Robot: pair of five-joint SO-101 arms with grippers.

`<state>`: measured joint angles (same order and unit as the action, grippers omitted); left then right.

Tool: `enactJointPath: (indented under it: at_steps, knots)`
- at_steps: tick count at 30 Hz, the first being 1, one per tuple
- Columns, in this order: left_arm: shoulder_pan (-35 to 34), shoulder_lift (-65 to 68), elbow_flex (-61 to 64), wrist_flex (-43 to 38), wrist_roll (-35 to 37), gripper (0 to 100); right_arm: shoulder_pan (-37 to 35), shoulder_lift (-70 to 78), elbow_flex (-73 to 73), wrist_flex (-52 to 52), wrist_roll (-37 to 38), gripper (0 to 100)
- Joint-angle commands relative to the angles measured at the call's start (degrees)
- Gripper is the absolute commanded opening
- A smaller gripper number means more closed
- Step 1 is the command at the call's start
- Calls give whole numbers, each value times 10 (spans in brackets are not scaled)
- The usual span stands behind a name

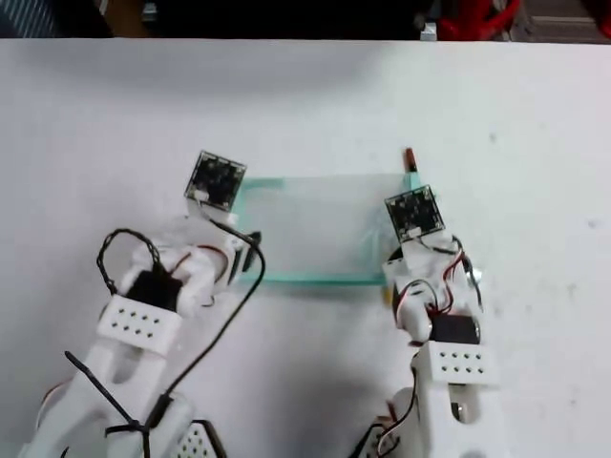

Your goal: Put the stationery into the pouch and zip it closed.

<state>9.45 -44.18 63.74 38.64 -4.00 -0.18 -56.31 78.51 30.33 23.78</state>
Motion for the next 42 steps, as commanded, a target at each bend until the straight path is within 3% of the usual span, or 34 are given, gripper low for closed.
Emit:
enactJointPath:
  at_steps: [1, 35, 42]
  knots:
    - [0, -13, -14, -9, 6, 205, 4, -1, -12, -10, 5, 229]
    - [6, -15, -14, -4, 6, 209, -6, 0, 0, -22, 6, 231]
    - [1, -13, -14, -5, 24, 254, -6, 0, 1, -22, 8, 231]
